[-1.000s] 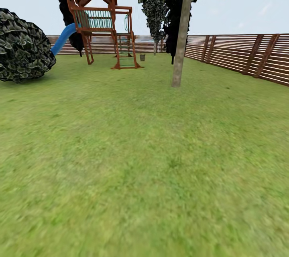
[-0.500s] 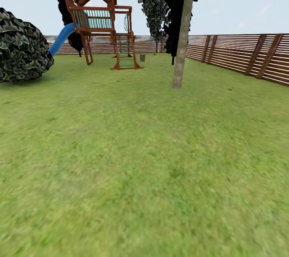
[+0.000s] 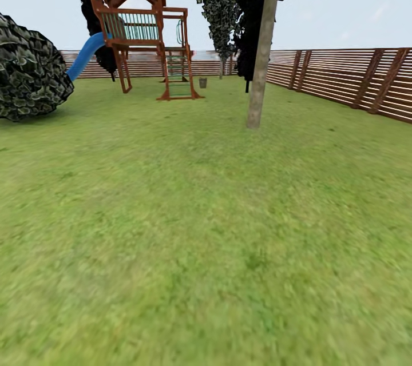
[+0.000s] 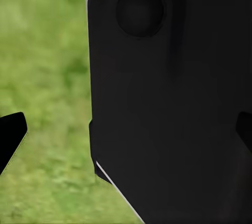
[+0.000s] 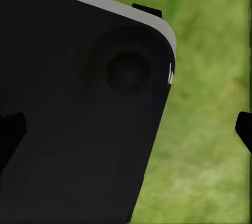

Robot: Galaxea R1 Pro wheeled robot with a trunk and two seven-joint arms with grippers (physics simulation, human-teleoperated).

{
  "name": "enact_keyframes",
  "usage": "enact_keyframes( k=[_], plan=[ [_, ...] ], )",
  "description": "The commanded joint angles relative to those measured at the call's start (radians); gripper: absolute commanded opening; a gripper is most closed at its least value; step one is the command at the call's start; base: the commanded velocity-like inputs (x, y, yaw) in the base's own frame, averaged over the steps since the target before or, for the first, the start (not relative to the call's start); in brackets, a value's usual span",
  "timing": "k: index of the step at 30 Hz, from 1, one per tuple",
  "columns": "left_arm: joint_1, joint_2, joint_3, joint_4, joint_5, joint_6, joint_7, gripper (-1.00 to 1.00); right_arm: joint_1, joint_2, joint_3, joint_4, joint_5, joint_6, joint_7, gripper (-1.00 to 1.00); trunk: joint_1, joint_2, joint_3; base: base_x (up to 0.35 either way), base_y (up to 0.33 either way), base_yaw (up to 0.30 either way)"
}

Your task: Take the three Easter eggs out of the wicker basket on the lawn in the garden, then place them on the lawn next to a single tree (choose any tree) so that all three eggs are next to the same tree and none are left in the basket.

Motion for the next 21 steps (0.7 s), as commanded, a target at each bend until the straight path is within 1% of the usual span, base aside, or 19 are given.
enact_keyframes(
  k=[1,21],
  plan=[
    [0.001,0.0,0.001,-0.001,0.001,-0.001,-0.001,1.0,-0.001,-0.001,0.007,0.001,0.0,-0.003,0.0,1.0,0.001,0.0,-0.001,0.342,0.0,0.0],
    [0.001,0.0,0.001,-0.001,0.001,-0.001,-0.001,1.0,0.0,0.0,0.007,0.0,0.0,-0.003,0.0,1.0,0.001,0.0,-0.001,0.342,0.0,0.0]
  ],
)
